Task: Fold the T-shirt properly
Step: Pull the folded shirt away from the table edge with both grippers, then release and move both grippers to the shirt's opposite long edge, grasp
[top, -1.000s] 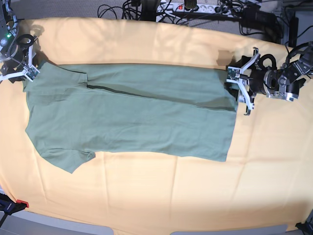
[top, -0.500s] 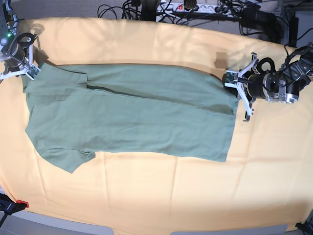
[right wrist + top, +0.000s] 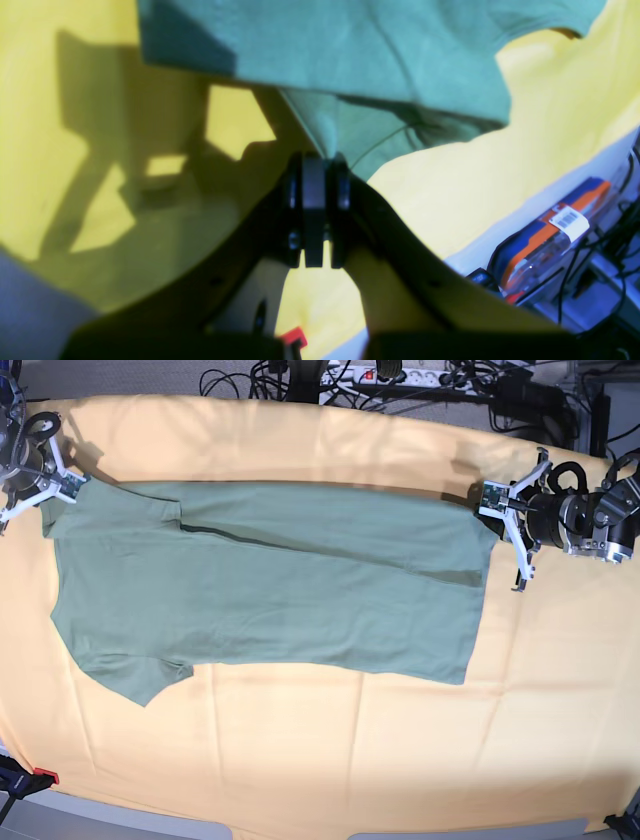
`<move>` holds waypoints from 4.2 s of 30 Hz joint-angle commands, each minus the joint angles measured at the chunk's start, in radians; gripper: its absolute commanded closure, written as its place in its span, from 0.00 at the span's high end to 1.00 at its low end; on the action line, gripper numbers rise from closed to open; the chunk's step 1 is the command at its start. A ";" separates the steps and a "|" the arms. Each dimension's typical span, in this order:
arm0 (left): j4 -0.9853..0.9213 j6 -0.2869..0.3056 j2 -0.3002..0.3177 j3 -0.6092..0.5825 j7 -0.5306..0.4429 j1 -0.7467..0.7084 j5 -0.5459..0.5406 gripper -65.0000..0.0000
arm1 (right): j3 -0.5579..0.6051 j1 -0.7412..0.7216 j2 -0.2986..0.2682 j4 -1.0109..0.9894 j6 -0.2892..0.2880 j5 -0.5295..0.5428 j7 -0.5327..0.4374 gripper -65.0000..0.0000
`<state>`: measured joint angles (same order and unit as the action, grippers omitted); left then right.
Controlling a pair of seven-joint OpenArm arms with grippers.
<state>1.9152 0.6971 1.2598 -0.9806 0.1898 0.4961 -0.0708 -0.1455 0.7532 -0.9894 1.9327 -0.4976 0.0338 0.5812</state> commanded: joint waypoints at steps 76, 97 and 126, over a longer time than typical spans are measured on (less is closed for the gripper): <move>-0.303 -0.039 0.016 0.465 0.137 -0.093 -1.000 0.40 | -0.591 0.202 0.021 0.299 0.067 0.461 0.283 0.41; -0.908 0.001 -0.428 0.470 0.240 -0.063 -1.137 0.40 | -0.620 0.197 0.140 0.299 0.087 0.464 0.253 0.41; -0.908 -0.202 -0.515 0.470 0.195 -0.019 -0.928 0.40 | -0.620 0.196 0.180 0.299 0.087 0.464 0.249 0.41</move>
<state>1.0004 0.4892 0.7341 -0.5156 0.3687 0.4599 -1.0019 -0.7502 0.9497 -0.7948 2.2208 -0.4213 0.5060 0.8398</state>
